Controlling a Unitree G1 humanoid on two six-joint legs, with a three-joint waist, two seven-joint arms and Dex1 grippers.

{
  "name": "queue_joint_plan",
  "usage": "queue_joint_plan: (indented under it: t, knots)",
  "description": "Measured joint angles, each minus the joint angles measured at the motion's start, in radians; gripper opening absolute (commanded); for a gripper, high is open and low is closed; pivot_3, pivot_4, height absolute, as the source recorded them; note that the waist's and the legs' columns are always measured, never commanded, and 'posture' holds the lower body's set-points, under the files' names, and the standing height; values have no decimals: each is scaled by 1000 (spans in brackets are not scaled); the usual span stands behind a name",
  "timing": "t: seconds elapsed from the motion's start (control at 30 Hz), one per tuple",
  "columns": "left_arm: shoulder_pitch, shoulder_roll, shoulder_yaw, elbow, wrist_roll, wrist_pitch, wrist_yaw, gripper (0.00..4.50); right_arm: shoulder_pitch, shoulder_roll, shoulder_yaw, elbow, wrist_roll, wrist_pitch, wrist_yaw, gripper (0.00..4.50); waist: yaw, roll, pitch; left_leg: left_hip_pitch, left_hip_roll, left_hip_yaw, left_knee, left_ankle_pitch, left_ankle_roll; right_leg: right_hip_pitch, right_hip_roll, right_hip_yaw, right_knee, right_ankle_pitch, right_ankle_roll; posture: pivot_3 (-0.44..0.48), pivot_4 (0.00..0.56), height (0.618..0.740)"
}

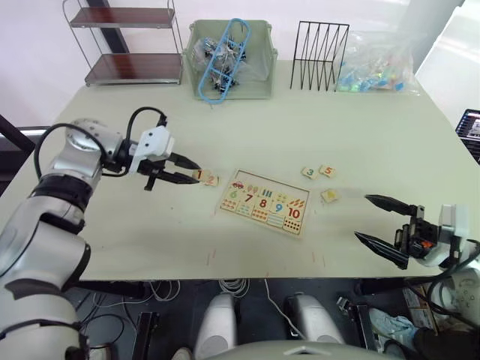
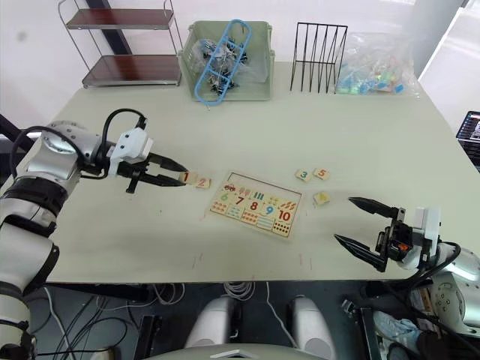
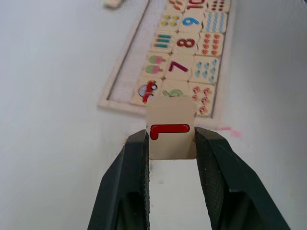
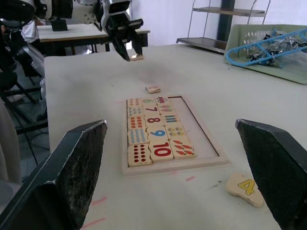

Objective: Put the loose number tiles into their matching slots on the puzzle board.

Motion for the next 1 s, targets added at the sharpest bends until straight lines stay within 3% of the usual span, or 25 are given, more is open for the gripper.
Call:
queue_joint_plan:
  t: [0.23,0.6,1.0]
  knots:
    - [-102,-119,-2,100,109,12,0,882,41,38,3,-39,-8,-22,-48,4500,-1,0,0,0,0,0,0,0,0,0,0,0,0,0,1,0,150,740]
    - [-251,-349,35,351,408,-107,3,882,145,63,-7,-117,-9,-65,-125,4500,-7,-1,0,-1,-1,-1,0,0,0,0,1,1,-1,1,1,0,150,740]
    - [-309,-472,76,437,712,-128,174,882,245,90,-6,-221,-30,-99,-209,4500,-6,-1,1,-1,-1,-2,0,0,0,0,0,1,-1,1,2,0,150,740]
